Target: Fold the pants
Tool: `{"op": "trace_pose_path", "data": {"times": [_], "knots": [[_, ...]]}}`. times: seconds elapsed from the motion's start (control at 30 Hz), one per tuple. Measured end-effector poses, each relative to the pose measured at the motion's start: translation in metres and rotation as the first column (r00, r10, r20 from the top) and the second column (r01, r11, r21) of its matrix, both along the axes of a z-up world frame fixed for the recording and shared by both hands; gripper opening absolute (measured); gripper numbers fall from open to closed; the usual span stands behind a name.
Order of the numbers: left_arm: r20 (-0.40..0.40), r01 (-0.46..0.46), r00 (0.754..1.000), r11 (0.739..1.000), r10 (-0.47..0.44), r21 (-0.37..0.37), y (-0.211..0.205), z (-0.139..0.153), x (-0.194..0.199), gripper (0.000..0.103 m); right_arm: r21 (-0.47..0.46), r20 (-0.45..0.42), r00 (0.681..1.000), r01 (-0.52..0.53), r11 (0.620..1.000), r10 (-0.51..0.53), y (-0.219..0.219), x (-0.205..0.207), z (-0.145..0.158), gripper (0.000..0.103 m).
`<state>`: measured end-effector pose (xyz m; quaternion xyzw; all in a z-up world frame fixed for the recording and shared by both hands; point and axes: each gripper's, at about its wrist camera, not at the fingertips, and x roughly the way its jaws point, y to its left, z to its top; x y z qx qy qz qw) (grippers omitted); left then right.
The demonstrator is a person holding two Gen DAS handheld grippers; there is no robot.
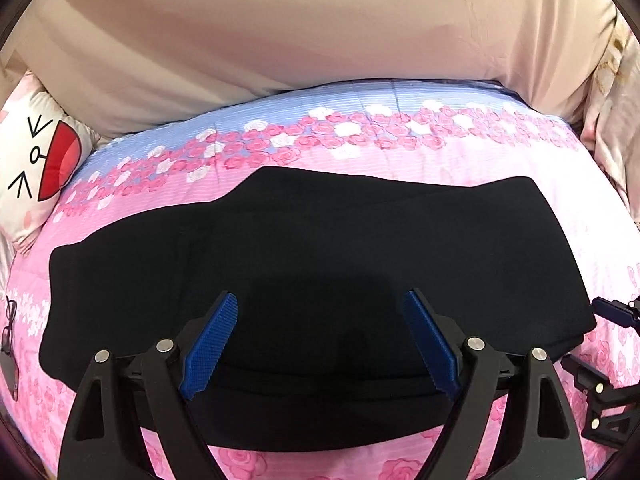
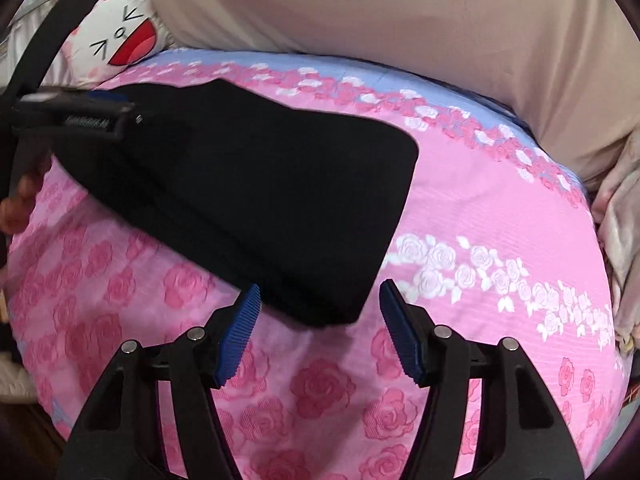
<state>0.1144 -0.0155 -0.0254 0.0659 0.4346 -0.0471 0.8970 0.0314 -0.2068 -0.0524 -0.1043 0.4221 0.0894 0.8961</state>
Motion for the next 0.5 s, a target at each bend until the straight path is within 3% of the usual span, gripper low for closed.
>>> {"op": "trace_pose_path", "data": {"times": [0.07,0.1,0.13,0.17,0.23,0.4,0.47,0.5], "knots": [[-0.001,0.01,1.0,1.0,-0.01,0.011,-0.004,-0.001,-0.001,0.083,-0.022,0.028,0.999,-0.02,1.0,0.021,-0.001,-0.007,0.002,0.06],[-0.005,0.012,1.0,1.0,-0.012,0.015,-0.006,-0.003,0.0,0.083,-0.033,0.033,0.999,-0.02,0.999,0.021,0.001,-0.004,0.002,0.053],[-0.012,0.011,1.0,1.0,-0.011,0.019,-0.009,-0.006,0.002,0.083,-0.029,0.033,0.999,-0.01,1.0,0.011,0.0,0.001,0.002,0.037],[-0.02,0.007,1.0,1.0,-0.006,0.021,-0.011,-0.008,0.004,0.083,0.003,0.003,1.0,-0.005,1.0,0.005,-0.001,0.009,0.0,0.028],[-0.036,0.002,0.999,1.0,-0.001,0.016,-0.015,-0.012,0.006,0.083,-0.016,-0.018,0.999,0.031,0.999,-0.031,-0.003,0.021,-0.003,0.015],[-0.015,0.022,1.0,1.0,-0.021,0.018,-0.02,-0.006,-0.001,0.083,0.078,-0.014,0.986,0.165,0.983,-0.164,-0.049,0.016,0.012,0.009],[-0.027,0.033,0.999,0.999,-0.032,0.023,-0.023,-0.014,0.0,0.083,0.147,-0.097,0.979,0.193,0.97,-0.18,-0.068,0.018,-0.008,0.011],[-0.056,0.03,0.998,0.999,-0.028,0.037,-0.024,-0.025,0.004,0.083,0.151,-0.099,0.978,0.198,0.969,-0.185,-0.068,0.016,-0.016,0.012]]}}
